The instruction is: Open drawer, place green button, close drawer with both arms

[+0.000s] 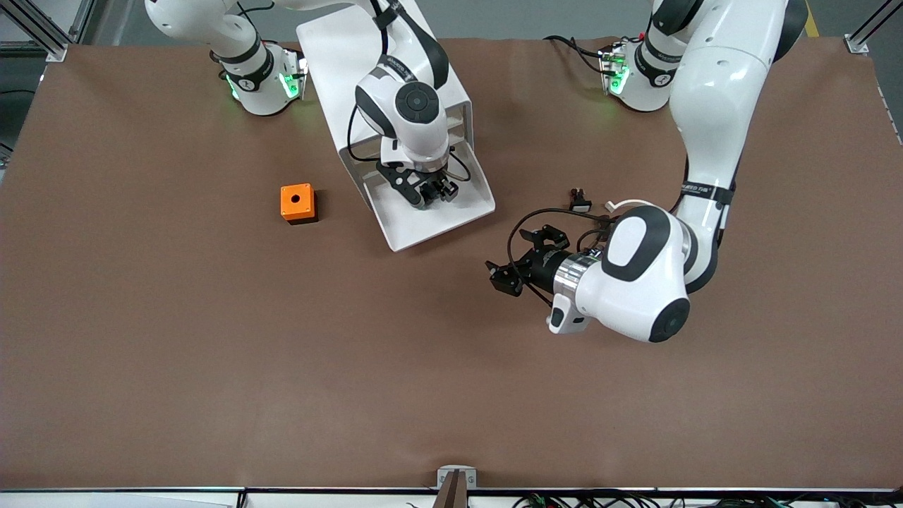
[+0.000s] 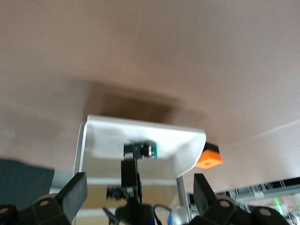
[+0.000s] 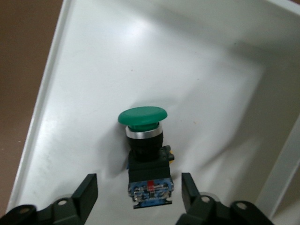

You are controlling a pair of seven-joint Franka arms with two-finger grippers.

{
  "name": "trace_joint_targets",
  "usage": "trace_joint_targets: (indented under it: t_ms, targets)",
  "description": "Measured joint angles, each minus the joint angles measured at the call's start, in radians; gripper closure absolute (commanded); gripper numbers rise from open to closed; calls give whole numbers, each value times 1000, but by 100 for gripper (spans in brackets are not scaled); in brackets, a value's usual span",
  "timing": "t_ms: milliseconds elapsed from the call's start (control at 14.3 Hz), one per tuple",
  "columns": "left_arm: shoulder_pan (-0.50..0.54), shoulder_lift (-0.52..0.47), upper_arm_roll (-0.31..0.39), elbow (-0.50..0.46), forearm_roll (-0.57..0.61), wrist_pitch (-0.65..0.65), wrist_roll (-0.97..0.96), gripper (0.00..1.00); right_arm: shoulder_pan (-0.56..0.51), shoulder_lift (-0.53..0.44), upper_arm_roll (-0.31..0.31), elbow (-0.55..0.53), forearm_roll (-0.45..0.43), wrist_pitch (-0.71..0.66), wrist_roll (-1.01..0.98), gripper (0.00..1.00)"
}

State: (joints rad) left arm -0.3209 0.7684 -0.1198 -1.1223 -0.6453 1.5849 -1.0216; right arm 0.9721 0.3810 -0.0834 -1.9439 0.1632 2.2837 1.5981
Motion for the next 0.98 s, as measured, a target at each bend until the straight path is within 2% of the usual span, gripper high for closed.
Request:
trace_joint_targets:
  t_ms: [210,351,701,982]
  targets:
    - [-13,-31,-3,-4,76,59,4,0,-14,-5,-9,44,0,-32,-26,0]
    - [-38,-34,-4,-9,130,109,4,0,-65,-9,-18,124,0,-159,-115,0]
    - [-141,-32,-5,-51,340,225,-20,0,-343,-36,-29,361,0,-534,-488,0]
    - [-211,-31,-5,-106,475,293,-127,0,-546,-92,-32,415,-8,-686,-777,0]
